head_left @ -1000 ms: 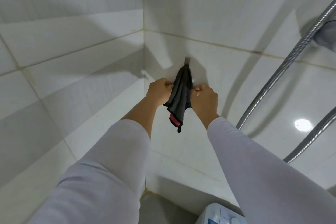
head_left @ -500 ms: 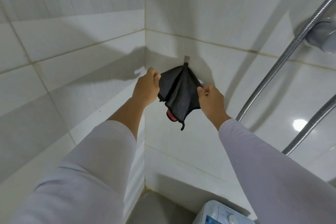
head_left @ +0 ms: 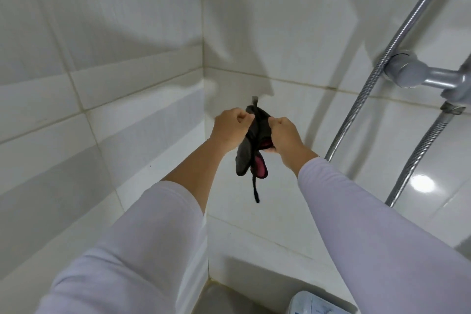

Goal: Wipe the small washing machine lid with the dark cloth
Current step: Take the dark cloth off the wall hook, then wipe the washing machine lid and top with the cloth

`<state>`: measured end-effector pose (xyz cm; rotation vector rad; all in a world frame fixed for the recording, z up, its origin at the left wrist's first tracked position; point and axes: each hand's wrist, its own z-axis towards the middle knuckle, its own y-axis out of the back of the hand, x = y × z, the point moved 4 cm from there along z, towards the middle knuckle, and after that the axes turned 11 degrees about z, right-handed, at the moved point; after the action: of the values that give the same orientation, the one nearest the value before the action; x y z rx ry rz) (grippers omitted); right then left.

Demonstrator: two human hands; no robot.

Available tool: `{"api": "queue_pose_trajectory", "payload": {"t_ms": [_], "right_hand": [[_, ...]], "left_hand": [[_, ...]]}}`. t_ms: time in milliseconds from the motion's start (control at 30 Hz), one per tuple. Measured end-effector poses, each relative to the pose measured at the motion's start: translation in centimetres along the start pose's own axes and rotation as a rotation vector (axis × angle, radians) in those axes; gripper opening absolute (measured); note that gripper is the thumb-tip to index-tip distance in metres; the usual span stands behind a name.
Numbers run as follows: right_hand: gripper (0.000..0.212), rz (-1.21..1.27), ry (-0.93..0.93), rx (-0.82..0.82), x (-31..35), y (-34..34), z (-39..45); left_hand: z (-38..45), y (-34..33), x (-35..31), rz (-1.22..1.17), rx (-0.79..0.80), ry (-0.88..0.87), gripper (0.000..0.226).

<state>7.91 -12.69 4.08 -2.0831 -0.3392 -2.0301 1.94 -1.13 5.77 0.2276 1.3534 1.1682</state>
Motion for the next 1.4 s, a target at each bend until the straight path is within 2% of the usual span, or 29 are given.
{"api": "queue_pose_trajectory", "payload": {"t_ms": [67, 133, 233, 300, 367, 433, 533, 600, 667, 767, 867, 967, 1033, 1133, 1200, 1300, 1400], "right_hand": [[0.034, 0.031, 0.003, 0.044, 0.9, 0.0, -0.4], [0.046, 0.047, 0.012, 0.074, 1.4, 0.7, -0.9], [0.034, 0.077, -0.002, 0.112, 1.6, 2.5, -1.6], [0.027, 0.052, -0.006, 0.123, 2.0, 3.9, -2.2], [0.023, 0.008, -0.005, 0.147, 2.9, 5.2, -3.1], [0.018, -0.016, -0.031, 0.231, 3.9, 6.5, -4.2], [0.012, -0.034, -0.090, 0.393, 5.1, 8.5, -6.2], [0.015, -0.053, -0.121, 0.433, 5.6, 10.0, -7.3], [0.017, -0.076, -0.134, 0.401, 5.6, 11.6, -7.9], [0.017, -0.090, -0.126, 0.256, 5.1, 14.2, -8.6], [0.014, -0.222, -0.138, 0.071, 3.3, 17.1, -9.5], [0.032, -0.483, -0.081, -0.018, 1.5, 19.3, -10.6], [0.037, -0.409, -0.059, 0.010, 0.6, 19.8, -11.7], [0.039, -0.101, -0.210, 0.167, -1.8, 19.9, -13.9], [0.049, -0.074, -0.270, 0.236, -3.5, 20.3, -15.0], [0.049, -0.075, -0.297, 0.207, -5.4, 21.8, -15.8], [0.050, -0.101, -0.312, 0.144, -6.2, 23.7, -16.3]], "left_hand": [[-0.5, -0.3, -1.2, -0.066, 0.064, -0.013, 0.028], [-1.1, -0.4, -2.2, -0.247, 0.167, 0.003, 0.031], [-2.0, 0.0, -3.4, -0.269, 0.291, -0.048, 0.035], [-2.5, 0.2, -4.0, -0.267, 0.279, -0.085, 0.035], [-3.0, 0.4, -4.0, -0.328, 0.163, -0.063, 0.032], [-3.8, 0.0, -3.4, -0.429, 0.143, 0.006, 0.043], [-6.1, -2.3, -2.9, -0.565, 0.445, 0.037, 0.066], [-7.9, -3.9, -3.0, -0.648, 0.663, 0.030, 0.059], [-9.7, -5.4, -3.6, -0.721, 0.805, 0.049, 0.049], [-11.7, -7.4, -4.6, -0.800, 0.907, 0.052, 0.048], [-13.0, -8.5, -6.0, -0.822, 0.951, 0.032, 0.026], [-13.6, -9.2, -7.5, -0.792, 0.974, 0.026, 0.023], [-14.0, -9.7, -8.6, -0.744, 1.005, -0.004, 0.020], [-14.5, -10.6, -10.1, -0.725, 1.038, -0.043, 0.019], [-14.9, -11.2, -11.0, -0.725, 1.056, -0.072, 0.021], [-15.3, -12.4, -12.0, -0.640, 1.046, -0.097, 0.023], [-15.5, -14.2, -12.4, -0.478, 0.965, -0.114, 0.028]]}}
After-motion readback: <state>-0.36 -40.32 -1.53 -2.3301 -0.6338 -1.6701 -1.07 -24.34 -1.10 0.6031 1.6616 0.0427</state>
